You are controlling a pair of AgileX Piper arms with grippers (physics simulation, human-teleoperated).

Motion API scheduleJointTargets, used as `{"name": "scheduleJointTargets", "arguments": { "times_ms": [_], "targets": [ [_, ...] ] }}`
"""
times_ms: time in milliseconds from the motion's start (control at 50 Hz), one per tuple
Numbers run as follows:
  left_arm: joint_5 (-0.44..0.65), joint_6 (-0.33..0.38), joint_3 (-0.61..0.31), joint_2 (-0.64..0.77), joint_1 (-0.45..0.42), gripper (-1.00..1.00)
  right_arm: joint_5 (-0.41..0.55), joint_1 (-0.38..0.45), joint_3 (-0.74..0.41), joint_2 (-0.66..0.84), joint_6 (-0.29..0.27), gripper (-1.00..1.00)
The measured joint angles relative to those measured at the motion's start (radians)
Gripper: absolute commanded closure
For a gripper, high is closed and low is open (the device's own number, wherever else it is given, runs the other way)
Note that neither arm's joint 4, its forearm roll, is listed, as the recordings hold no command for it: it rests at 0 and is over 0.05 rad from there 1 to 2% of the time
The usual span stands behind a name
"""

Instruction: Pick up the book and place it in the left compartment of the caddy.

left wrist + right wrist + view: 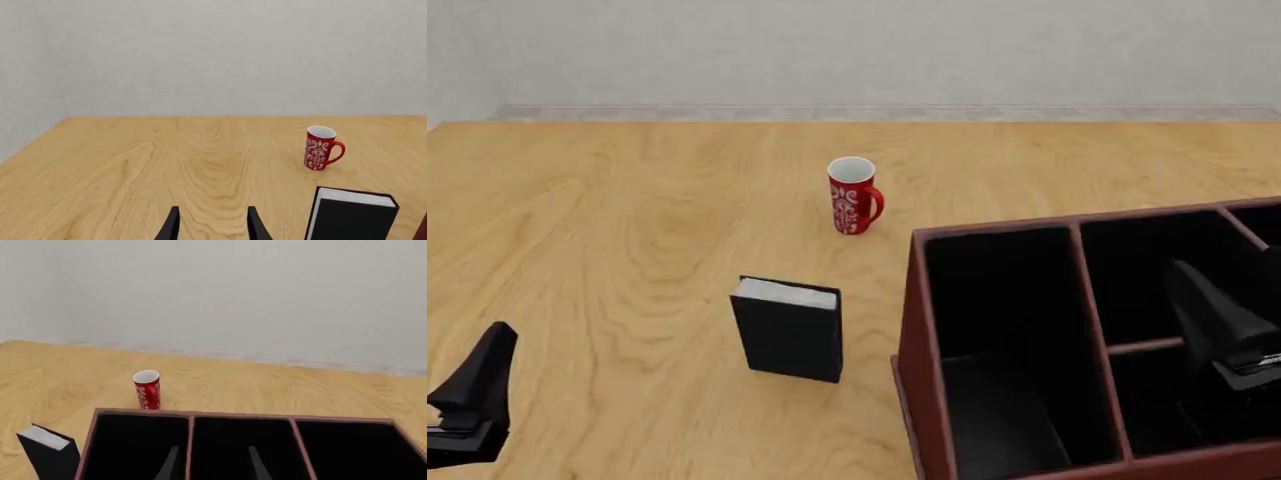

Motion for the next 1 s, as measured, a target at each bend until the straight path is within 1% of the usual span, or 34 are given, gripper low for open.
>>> {"name": "scheduleJointTargets", "arguments": {
  "times_ms": [120, 300, 520, 700, 1000],
  "targets": [
    [-0.003, 0.000, 0.002, 0.001, 0.000, -1.00, 0.023, 0.067, -0.084, 0.083, -0.023, -1.00],
    [-0.001, 0.000, -0.001, 0.002, 0.000, -1.00, 0.083, 0.152, -0.222, 0.206, -0.065, -1.00],
    [-0.001, 0.000, 0.001, 0.001, 0.000, -1.00, 0.188, 0.242, -0.404, 0.358, -0.125, -1.00],
    [0.003, 0.000, -0.002, 0.000, 0.000, -1.00, 0.271, 0.295, -0.524, 0.469, -0.179, -1.00],
    [0.003, -0.001, 0.001, -0.003, 0.000, -1.00, 0.398, 0.362, -0.703, 0.615, -0.258, -1.00]
  ]
}}
